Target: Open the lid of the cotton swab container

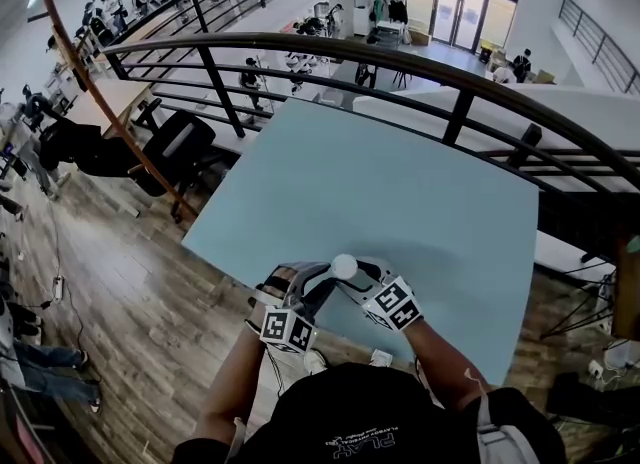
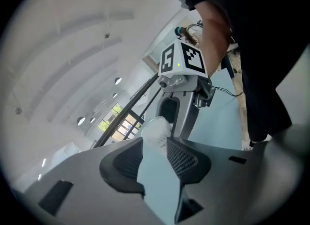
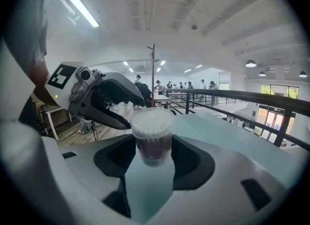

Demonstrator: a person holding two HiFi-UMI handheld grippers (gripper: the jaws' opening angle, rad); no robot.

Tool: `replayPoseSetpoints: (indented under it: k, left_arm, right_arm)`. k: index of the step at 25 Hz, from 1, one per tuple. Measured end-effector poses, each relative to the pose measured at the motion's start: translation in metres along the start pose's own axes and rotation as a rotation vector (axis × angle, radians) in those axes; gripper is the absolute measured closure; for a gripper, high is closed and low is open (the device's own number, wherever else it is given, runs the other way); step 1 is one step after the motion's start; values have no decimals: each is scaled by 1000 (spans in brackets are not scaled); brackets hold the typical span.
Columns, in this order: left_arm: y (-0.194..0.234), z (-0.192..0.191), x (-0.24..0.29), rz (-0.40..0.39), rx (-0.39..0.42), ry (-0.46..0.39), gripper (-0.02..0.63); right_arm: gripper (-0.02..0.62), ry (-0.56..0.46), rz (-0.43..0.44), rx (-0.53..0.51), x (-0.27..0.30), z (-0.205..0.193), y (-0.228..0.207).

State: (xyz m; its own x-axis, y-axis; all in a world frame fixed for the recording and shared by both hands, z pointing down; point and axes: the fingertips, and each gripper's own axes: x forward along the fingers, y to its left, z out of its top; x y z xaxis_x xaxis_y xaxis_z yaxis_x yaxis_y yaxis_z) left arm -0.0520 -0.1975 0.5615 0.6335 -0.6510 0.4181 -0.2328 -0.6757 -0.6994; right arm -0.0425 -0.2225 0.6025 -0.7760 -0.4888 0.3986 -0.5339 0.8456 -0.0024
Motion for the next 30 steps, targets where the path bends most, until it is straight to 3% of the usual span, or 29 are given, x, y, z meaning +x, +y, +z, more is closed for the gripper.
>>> replayPoseSetpoints:
  k: [6, 12, 19, 30]
  left_arm:
    - [-2, -1, 10, -41, 203, 61, 453]
    - [-3, -5, 14, -75, 320, 99, 453]
    - [4, 0, 21, -53, 351, 95, 453]
    - [8, 2, 25, -84, 322, 98, 480]
  right_arm:
    - [354, 27, 9, -32, 3, -2, -4]
    - [354, 49, 11, -74, 7, -1, -7]
    - [356, 48, 7, -80, 6, 5, -16]
    - [365, 57, 20, -80, 2, 5, -23]
